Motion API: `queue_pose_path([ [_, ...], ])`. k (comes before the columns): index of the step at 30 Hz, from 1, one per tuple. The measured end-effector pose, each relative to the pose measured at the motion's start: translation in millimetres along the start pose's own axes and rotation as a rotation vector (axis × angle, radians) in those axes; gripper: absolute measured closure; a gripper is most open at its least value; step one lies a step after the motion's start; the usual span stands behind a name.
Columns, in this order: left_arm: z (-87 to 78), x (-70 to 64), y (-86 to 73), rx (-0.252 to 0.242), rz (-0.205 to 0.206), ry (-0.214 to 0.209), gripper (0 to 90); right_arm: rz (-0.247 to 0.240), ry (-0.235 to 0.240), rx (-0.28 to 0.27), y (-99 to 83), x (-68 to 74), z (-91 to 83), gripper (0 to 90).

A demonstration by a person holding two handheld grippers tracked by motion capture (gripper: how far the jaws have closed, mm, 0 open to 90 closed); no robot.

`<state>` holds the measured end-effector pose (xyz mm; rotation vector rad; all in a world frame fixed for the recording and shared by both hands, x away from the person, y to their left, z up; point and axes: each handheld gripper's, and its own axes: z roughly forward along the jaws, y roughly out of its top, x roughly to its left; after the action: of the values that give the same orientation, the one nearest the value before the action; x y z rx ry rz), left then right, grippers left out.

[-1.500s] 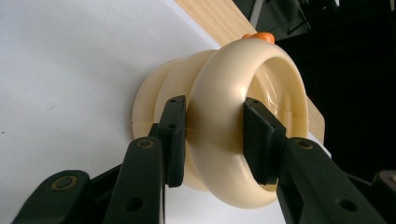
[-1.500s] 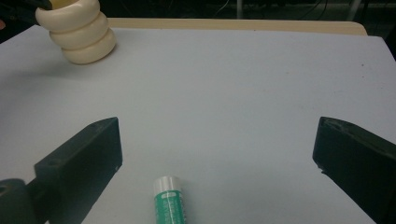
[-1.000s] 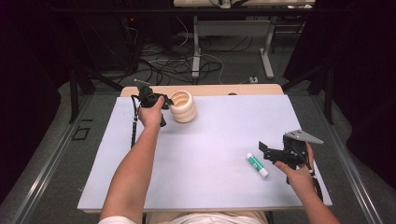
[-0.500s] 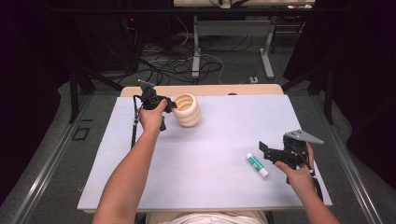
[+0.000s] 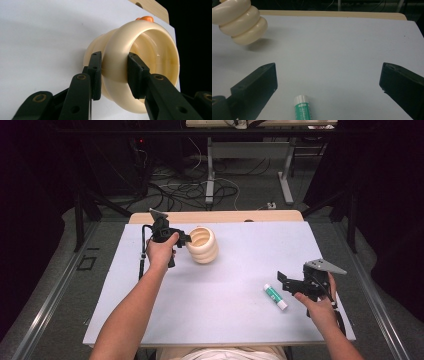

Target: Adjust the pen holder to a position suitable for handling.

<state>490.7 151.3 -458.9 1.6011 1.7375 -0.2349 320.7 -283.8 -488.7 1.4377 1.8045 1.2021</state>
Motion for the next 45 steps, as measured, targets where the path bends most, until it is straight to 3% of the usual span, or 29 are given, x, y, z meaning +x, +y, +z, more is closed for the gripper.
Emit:
queue_pose_path([
  [11,0.0,-3.2,-21.5,0.056,0.080,0.004,67.6,-0.003,0.000,-0.001,0.6,0.1,-0.2,1.0],
  [15,1.9,-3.5,-29.4,0.080,0.093,0.003,67.6,-0.001,-0.001,-0.005,0.4,0.9,0.2,1.0],
  [16,2.9,-4.4,-31.5,0.081,0.080,0.003,67.6,-0.002,0.000,0.001,0.6,0.8,-0.2,1.0],
  [18,3.3,-2.9,-34.0,0.100,0.110,0.006,67.6,-0.002,0.001,-0.004,0.5,1.2,0.3,1.0],
  [20,4.8,-4.9,-37.6,0.105,0.085,0.001,67.6,0.004,0.003,0.001,0.5,1.6,0.0,1.0],
  [31,10.4,-16.0,-53.3,0.176,0.160,0.003,67.5,0.007,0.004,0.000,0.5,2.5,0.5,1.0],
  [39,15.3,-26.7,-59.5,0.182,0.201,0.005,66.4,0.001,0.004,-0.001,0.5,2.1,0.6,1.0],
  [45,17.4,-29.2,-60.6,0.170,0.188,0.003,65.9,0.007,0.003,0.002,0.4,2.5,0.3,1.0],
])
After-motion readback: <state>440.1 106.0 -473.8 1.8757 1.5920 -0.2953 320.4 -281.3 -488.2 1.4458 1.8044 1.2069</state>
